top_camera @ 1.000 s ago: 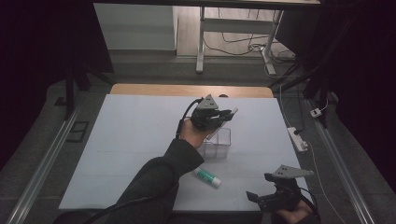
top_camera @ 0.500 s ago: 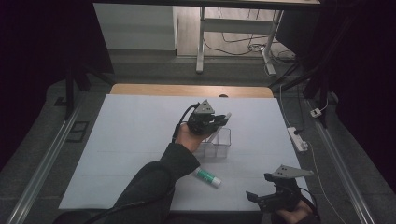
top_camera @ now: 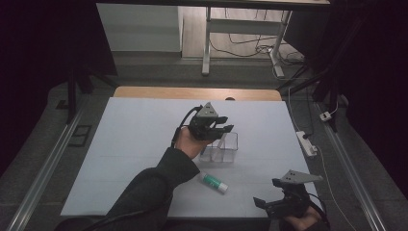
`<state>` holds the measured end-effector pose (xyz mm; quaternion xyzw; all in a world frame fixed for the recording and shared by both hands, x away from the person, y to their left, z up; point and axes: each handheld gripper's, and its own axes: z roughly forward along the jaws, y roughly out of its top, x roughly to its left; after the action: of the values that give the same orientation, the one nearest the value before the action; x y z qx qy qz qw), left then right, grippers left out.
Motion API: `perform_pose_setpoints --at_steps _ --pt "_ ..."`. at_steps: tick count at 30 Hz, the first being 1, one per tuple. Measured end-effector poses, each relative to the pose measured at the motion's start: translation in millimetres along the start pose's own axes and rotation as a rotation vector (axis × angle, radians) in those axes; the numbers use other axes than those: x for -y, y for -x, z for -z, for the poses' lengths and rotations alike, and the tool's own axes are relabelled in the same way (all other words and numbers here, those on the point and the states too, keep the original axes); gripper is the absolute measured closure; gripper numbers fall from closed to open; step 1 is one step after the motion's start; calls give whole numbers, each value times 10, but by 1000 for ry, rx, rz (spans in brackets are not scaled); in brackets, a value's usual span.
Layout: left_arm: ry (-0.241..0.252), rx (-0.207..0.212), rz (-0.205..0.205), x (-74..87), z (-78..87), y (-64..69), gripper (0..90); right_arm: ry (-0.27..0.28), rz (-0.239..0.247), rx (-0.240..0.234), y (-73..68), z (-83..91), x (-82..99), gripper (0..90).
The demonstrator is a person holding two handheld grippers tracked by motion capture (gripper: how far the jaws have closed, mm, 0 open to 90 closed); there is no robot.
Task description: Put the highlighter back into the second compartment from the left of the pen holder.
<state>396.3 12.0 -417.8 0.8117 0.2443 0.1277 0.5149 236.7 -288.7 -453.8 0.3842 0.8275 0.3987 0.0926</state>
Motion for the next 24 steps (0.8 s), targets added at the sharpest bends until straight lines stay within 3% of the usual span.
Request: perform_pose_setpoints --at_steps 12,17,21,24 --pt "-55 27 18 -5 223 2 332 -3 0 3 2 -5 -3 0" --pt "-78 -9 3 37 282 33 215 -4 -3 3 3 -6 -4 0" --pt "-106 -33 29 69 338 42 124 -4 -4 3 2 -7 -4 0" --pt "-126 -28 24 102 415 53 65 -4 -4 4 3 -6 -4 0"
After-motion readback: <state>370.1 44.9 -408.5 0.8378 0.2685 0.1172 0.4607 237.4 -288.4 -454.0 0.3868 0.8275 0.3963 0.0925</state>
